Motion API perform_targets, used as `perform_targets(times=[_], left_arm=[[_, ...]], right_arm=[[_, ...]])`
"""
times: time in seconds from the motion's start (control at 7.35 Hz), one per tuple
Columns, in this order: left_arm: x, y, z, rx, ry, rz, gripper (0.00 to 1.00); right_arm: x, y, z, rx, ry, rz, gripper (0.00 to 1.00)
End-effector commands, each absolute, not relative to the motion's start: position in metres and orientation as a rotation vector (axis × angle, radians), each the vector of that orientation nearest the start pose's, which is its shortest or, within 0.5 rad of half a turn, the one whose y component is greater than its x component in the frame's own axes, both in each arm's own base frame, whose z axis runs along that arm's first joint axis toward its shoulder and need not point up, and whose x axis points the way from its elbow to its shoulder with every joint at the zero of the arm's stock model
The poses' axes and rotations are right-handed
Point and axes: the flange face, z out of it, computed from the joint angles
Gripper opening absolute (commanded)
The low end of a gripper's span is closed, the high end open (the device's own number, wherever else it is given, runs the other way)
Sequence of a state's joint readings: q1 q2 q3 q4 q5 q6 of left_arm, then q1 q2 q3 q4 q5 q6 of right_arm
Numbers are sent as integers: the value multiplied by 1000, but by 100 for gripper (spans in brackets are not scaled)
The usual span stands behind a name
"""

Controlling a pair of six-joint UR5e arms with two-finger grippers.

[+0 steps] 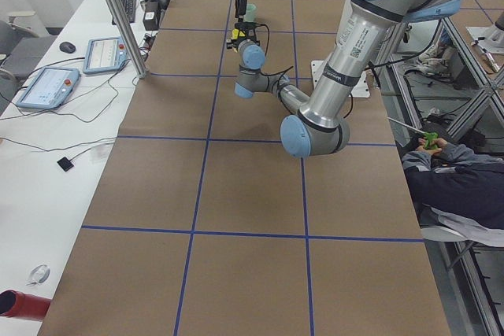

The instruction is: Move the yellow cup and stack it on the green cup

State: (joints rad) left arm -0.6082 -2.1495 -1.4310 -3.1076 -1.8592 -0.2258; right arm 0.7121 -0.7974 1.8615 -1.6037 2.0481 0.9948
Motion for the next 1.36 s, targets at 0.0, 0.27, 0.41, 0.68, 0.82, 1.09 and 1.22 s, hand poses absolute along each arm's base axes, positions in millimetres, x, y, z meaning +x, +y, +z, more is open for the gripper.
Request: perform_targets(times=[0.0,0.27,0.41,0.68,0.82,1.09,1.22], left_arm=[[462,-449,222,1573,1299,756,2],[462,-449,222,1574,1300,756,2],[462,-449,222,1574,1300,756,3],[462,-449,223,1571,1298,756,3],[462,-449,223,1570,1298,757,3],[463,-448,224,1568,1298,758,3],[462,-449,224,1570,1298,757,5]], right_arm=[[-424,-469,80,253,-1060,-148,99],[-447,-475,89,251,-1063,-161,96],[-460,-481,97,263,-1078,-172,90],[-461,-479,97,260,-1082,-179,76],[-462,-478,96,257,-1084,-182,64],[-462,-478,94,259,-1087,-182,35],[-461,-477,93,257,-1089,-174,0]])
